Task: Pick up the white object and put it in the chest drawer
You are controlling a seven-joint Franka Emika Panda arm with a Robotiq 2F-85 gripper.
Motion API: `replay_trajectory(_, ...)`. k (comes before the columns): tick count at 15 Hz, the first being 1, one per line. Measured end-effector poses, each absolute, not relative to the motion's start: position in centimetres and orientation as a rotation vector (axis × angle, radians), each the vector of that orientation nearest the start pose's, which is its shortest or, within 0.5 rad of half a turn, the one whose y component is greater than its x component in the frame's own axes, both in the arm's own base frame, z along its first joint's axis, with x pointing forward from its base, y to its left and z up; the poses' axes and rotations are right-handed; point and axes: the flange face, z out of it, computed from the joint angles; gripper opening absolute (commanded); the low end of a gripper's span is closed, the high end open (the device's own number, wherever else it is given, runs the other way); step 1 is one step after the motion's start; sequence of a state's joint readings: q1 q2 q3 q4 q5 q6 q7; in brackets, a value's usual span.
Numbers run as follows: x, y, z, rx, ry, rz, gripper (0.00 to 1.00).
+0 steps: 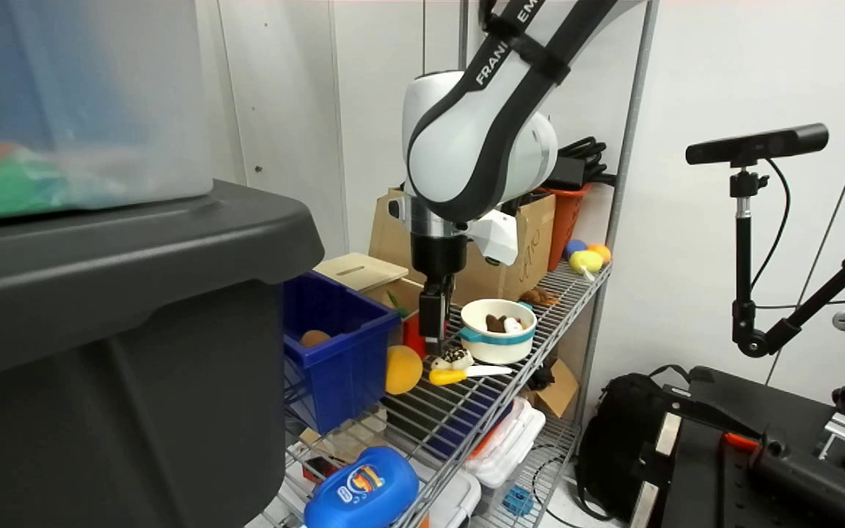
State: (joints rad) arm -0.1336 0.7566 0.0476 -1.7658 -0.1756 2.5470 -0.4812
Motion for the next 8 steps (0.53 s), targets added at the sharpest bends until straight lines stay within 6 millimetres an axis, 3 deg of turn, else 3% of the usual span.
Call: replay_trajectory(8, 65.54, -4.65, 12.96, -3.091, -0.858, 0.018, 1.00)
